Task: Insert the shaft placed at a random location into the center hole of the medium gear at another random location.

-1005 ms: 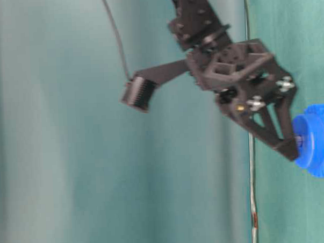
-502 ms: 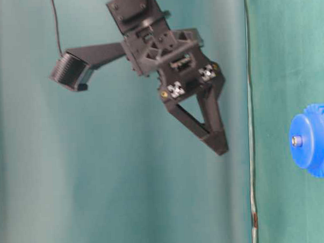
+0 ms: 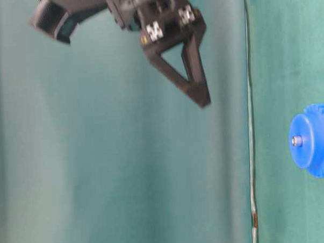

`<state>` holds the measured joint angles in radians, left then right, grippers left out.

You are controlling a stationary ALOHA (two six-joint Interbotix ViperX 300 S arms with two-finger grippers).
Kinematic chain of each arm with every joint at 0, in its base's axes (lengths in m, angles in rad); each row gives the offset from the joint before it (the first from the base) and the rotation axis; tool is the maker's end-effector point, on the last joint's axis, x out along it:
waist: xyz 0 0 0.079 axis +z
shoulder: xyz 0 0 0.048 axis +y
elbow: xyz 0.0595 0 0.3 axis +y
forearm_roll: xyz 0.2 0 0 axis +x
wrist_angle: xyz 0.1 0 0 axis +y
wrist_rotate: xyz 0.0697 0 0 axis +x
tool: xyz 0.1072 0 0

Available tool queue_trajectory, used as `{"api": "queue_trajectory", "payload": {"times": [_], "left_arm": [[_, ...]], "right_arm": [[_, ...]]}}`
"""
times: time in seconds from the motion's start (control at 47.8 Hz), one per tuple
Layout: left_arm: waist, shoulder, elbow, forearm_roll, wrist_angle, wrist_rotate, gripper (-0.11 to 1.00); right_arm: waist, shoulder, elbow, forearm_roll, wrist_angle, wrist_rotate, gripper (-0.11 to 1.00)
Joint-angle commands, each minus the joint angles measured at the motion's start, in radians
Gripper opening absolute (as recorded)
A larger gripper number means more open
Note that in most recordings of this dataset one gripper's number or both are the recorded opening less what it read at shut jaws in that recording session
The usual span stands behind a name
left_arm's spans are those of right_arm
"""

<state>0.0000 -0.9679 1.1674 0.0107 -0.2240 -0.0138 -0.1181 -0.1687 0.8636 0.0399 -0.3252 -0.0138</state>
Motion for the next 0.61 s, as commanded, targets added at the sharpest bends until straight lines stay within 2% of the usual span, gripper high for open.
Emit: {"api": "queue_trajectory", "payload": {"times": [0.0, 0.398, 0.586], "left_arm": [[0.002, 0.006, -0.020, 0.002, -0.005, 0.000, 0.00], [0.002, 0.006, -0.020, 0.002, -0.003, 0.000, 0.00], [0.002, 0.006, -0.020, 0.002, -0.003, 0.000, 0.00]], "right_arm": [[-0.002, -0.067, 0.029, 0.005, 0.000, 0.012, 0.75], [-0.002, -0.262, 0.170, 0.003, 0.046, 0.012, 0.75], [-0.002, -0.307, 0.193, 0.005, 0.077, 0.014, 0.75]]}}
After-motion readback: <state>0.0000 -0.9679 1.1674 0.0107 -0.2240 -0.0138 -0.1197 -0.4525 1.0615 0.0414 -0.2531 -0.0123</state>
